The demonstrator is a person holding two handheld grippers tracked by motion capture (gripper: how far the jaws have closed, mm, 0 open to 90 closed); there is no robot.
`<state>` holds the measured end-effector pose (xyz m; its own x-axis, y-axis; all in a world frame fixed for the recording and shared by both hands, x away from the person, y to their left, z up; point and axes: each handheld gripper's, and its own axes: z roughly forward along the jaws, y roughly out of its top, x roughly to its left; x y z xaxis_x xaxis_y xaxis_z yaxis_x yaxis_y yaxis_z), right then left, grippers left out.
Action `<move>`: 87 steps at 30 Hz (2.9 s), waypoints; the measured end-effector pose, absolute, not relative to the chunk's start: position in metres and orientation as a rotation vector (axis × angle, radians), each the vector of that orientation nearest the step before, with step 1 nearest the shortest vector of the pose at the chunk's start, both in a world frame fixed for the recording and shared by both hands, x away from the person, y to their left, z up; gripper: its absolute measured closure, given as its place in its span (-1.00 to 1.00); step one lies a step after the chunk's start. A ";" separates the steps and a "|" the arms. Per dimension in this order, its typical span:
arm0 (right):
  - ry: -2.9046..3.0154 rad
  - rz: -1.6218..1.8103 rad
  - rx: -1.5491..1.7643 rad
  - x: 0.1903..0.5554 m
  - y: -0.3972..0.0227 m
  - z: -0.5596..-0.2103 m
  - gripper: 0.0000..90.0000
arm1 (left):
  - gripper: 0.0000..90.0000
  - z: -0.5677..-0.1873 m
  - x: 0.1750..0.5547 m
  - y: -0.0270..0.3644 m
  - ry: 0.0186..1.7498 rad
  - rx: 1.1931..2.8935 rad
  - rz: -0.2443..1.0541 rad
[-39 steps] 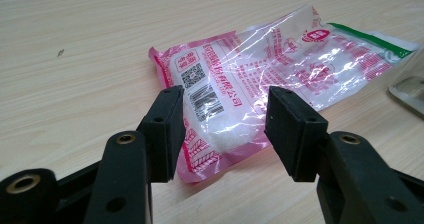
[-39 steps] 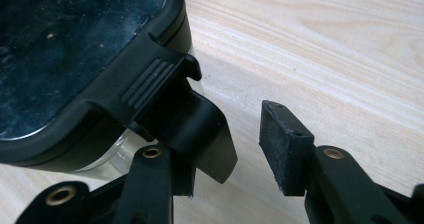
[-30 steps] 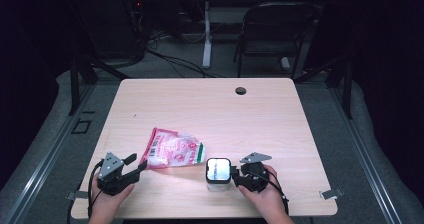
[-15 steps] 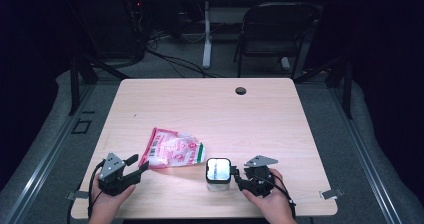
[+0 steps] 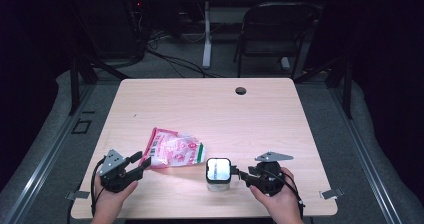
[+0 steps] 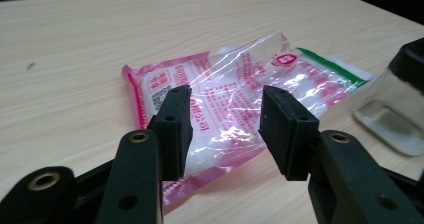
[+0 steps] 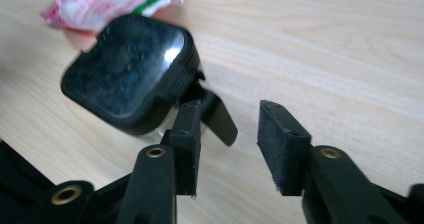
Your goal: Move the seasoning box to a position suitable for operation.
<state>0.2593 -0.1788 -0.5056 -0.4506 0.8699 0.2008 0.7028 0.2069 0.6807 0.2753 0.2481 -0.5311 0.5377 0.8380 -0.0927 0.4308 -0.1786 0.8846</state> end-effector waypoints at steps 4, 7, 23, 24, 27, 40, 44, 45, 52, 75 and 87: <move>2.218 1.123 1.514 0.262 -0.180 -0.495 0.56 | 0.33 -0.522 0.280 0.239 1.043 1.818 0.437; 2.211 1.149 1.508 0.264 -0.179 -0.491 0.58 | 0.37 -0.516 0.281 0.233 1.021 1.828 0.418; 2.286 1.080 1.632 0.283 -0.154 -0.484 0.71 | 0.48 -0.497 0.292 0.171 0.908 1.916 0.285; 2.286 1.080 1.632 0.283 -0.154 -0.484 0.71 | 0.48 -0.497 0.293 0.169 0.897 1.922 0.273; 2.273 1.078 1.643 0.283 -0.156 -0.487 0.77 | 0.60 -0.499 0.292 0.158 0.870 1.947 0.231; 2.267 1.137 1.652 0.281 -0.161 -0.491 0.83 | 1.00 -0.519 0.280 0.121 0.744 2.120 0.111; 2.265 1.145 1.653 0.281 -0.161 -0.491 0.83 | 1.00 -0.523 0.277 0.115 0.727 2.151 0.094; 2.264 1.148 1.653 0.281 -0.161 -0.491 0.83 | 1.00 -0.525 0.276 0.111 0.718 2.161 0.086; 2.259 1.153 1.655 0.281 -0.161 -0.492 0.83 | 1.00 -0.526 0.274 0.106 0.713 2.173 0.081; 2.247 1.167 1.658 0.280 -0.162 -0.493 0.85 | 1.00 -0.525 0.274 0.106 0.708 2.160 0.071; 2.241 1.174 1.658 0.280 -0.162 -0.494 0.83 | 1.00 -0.519 0.274 0.103 0.693 2.160 0.075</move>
